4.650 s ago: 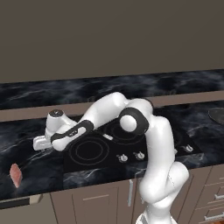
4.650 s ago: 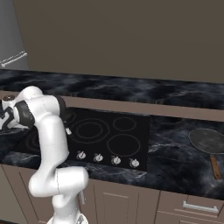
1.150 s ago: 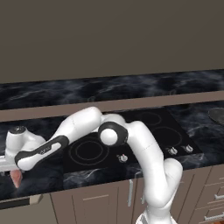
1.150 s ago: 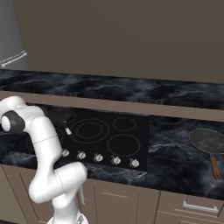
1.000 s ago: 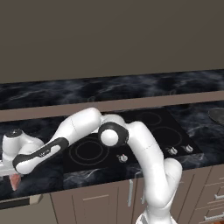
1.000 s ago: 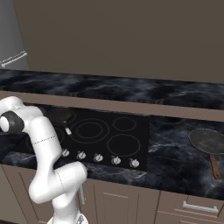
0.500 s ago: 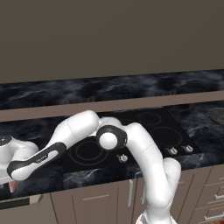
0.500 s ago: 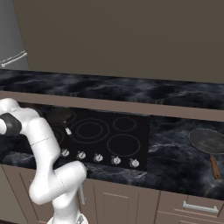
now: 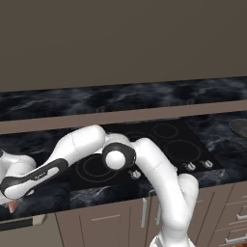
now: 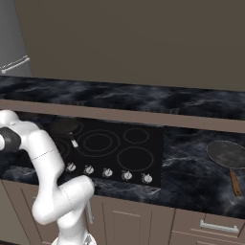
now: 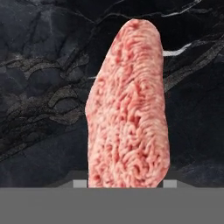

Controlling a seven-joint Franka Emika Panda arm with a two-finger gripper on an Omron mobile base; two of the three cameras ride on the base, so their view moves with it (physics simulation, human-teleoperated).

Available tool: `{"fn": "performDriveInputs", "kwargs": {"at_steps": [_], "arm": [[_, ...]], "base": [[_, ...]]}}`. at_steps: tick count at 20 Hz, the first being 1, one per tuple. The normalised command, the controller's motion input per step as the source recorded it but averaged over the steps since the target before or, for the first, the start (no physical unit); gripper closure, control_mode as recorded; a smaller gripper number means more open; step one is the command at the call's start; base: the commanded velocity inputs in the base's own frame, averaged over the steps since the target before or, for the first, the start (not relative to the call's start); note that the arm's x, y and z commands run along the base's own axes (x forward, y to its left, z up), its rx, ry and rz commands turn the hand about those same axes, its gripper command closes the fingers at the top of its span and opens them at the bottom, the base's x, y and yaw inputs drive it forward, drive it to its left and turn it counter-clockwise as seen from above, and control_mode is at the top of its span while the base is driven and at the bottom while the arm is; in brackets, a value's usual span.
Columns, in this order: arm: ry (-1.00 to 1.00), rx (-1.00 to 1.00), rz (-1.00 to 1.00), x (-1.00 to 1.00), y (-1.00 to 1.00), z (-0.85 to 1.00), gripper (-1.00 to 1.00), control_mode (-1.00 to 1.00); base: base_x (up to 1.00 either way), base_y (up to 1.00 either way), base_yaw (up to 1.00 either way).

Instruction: Place both pans onto different burners. Then place the lemon and the steak on different pans.

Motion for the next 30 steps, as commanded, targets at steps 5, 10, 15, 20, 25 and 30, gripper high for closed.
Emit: {"fn": "performDriveInputs", "kwargs": {"at_steps": [5, 10, 15, 20, 25, 30], "arm": [[-0.07, 0.00, 0.00, -0.31, 0.00, 0.31, 1.00, -1.00], [-0.14, 0.00, -0.07, -0.35, -0.22, 0.72, 1.00, -1.00], [-0.11, 0.00, -0.11, -0.21, -0.61, 0.44, 1.00, -1.00], [-0.08, 0.05, -0.15, -0.07, -0.70, 0.32, 1.00, -1.00], [-0.06, 0.11, -0.20, 0.00, -0.67, 0.41, 1.00, -1.00], [-0.04, 0.14, -0.17, 0.00, -0.72, 0.41, 1.00, -1.00]], "base": [[0.00, 0.00, 0.00], [0.00, 0.00, 0.00], [0.00, 0.00, 0.00], [0.00, 0.00, 0.00], [0.00, 0.00, 0.00], [0.00, 0.00, 0.00]]}}
